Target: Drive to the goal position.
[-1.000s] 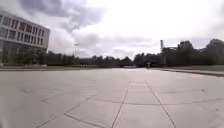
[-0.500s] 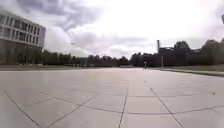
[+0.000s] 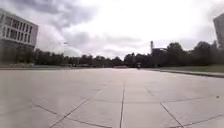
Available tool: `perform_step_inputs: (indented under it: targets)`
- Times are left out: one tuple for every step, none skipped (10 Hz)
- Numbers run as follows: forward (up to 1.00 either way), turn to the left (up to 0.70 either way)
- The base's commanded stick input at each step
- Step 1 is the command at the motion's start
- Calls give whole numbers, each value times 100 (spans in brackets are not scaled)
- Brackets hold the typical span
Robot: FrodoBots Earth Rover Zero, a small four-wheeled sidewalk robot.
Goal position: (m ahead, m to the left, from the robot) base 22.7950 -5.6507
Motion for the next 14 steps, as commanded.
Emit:
perform_step_inputs:
  targets:
    - [70, -17]
    - [70, 0]
    - [70, 0]
    - [70, 0]
    - [70, 0]
    - [70, 0]
    - [70, 0]
    - [70, 0]
    - [70, 0]
    - [70, 0]
    - [70, 0]
    - [70, 0]
    - [70, 0]
    - [70, 0]
